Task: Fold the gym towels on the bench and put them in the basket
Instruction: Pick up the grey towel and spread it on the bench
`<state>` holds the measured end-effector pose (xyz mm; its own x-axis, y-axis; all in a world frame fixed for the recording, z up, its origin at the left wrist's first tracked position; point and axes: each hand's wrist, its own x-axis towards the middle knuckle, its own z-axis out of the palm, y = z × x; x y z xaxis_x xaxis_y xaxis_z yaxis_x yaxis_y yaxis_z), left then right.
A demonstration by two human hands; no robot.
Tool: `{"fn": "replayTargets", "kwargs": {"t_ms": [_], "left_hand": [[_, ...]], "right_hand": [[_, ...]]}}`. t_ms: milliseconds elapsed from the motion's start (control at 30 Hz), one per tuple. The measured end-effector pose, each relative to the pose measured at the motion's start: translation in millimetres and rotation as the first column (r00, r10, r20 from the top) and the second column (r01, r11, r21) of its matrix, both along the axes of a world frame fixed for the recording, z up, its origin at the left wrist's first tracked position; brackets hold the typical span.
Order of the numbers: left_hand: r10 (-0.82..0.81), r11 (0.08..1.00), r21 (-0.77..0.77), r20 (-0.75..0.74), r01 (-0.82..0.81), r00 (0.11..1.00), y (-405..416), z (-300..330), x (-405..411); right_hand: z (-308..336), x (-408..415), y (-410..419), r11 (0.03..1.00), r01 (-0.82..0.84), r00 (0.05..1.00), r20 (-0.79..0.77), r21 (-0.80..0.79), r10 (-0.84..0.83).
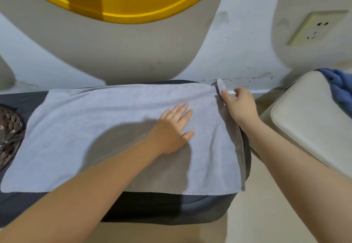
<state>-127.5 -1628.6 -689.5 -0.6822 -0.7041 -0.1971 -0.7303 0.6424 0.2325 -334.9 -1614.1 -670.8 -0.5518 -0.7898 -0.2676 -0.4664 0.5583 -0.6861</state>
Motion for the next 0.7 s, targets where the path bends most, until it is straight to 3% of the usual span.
{"fn": "replayTargets", "kwargs": {"t_ms": [100, 167, 233, 367, 433, 500, 567, 633, 700], "left_hand": [[-0.051, 0.997, -0.052, -0.013, 0.050, 0.999, 14.1, -3.6, 0.6], [-0.109, 0.985, -0.134, -0.026, 0.104, 0.994, 22.0, -7.4, -2.0], [-0.167, 0.972, -0.168, -0.020, 0.162, 0.986, 27.1, -9.8, -6.8], [-0.297, 0.948, -0.117, 0.007, 0.296, 0.955, 36.6, -11.3, -12.7], [-0.287, 0.954, -0.096, -0.012, 0.284, 0.958, 38.2, -13.0, -14.0], [-0.289, 0.951, -0.117, -0.006, 0.286, 0.957, 40.8, -11.8, -13.8], [-0.299, 0.943, -0.146, 0.018, 0.298, 0.954, 41.2, -11.8, -13.7], [-0.324, 0.933, -0.157, 0.033, 0.325, 0.946, 40.4, -12.7, -13.5], [-0.348, 0.925, -0.146, 0.038, 0.350, 0.937, 42.0, -8.7, -14.5]], "right_hand": [[-4.9, 6.9, 26.0, 0.989, -0.116, 0.963, -0.235, 0.092, 0.134], [-6.3, 2.1, 34.1, 0.994, -0.092, 0.955, -0.278, 0.053, 0.103], [-6.4, -7.4, 35.0, 1.000, -0.026, 0.980, -0.198, 0.005, 0.027], [-15.2, -29.9, 37.7, 0.969, 0.245, 0.955, 0.169, 0.021, -0.245], [-20.5, -33.9, 46.5, 0.962, 0.245, 0.953, 0.155, 0.118, -0.262], [-24.5, -32.8, 52.7, 0.969, 0.227, 0.959, 0.148, 0.097, -0.240], [-19.9, -24.8, 56.0, 0.991, 0.136, 0.986, 0.094, -0.008, -0.134], [-9.9, -11.6, 58.1, 0.989, -0.056, 0.994, -0.102, -0.136, 0.043], [-1.4, 1.6, 60.6, 0.924, -0.328, 0.919, -0.292, -0.198, 0.264]]}}
